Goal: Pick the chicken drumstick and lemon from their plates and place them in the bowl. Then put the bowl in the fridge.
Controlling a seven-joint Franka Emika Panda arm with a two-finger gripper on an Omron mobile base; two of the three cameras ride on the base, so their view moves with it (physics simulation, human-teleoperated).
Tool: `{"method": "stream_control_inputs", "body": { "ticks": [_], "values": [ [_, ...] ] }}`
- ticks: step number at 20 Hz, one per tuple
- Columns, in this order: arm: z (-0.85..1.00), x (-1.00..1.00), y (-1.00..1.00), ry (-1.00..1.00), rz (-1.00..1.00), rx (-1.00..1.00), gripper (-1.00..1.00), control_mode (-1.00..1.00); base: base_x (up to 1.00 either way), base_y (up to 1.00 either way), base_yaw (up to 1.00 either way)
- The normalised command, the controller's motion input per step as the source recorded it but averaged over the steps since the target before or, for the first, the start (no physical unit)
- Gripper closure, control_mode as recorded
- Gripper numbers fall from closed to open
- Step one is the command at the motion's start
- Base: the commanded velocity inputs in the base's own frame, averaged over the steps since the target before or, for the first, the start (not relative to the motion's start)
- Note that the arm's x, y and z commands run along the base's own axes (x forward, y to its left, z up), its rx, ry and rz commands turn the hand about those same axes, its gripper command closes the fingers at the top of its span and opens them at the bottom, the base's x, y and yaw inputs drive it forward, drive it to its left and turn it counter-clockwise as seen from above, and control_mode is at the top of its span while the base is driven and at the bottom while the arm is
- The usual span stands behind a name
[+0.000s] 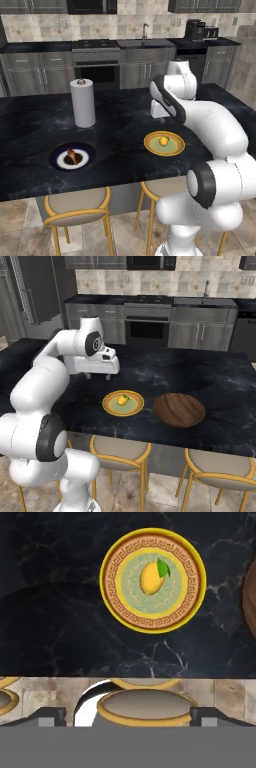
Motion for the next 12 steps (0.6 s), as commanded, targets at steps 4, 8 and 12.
{"method": "stream_control_inputs", "body": {
  "ticks": [4, 8, 12],
  "values": [
    [-0.28, 0.35, -0.27, 0.15, -0.05, 0.01, -1.00, -1.00, 0.00, 0.00, 0.00],
    [-0.38, 0.24, -0.09, 0.02, -0.06, 0.00, -1.00, -1.00, 0.00, 0.00, 0.00],
    [-0.45, 0.12, -0.09, 0.00, -0.06, 0.00, -1.00, -1.00, 0.00, 0.00, 0.00]
  ]
}}
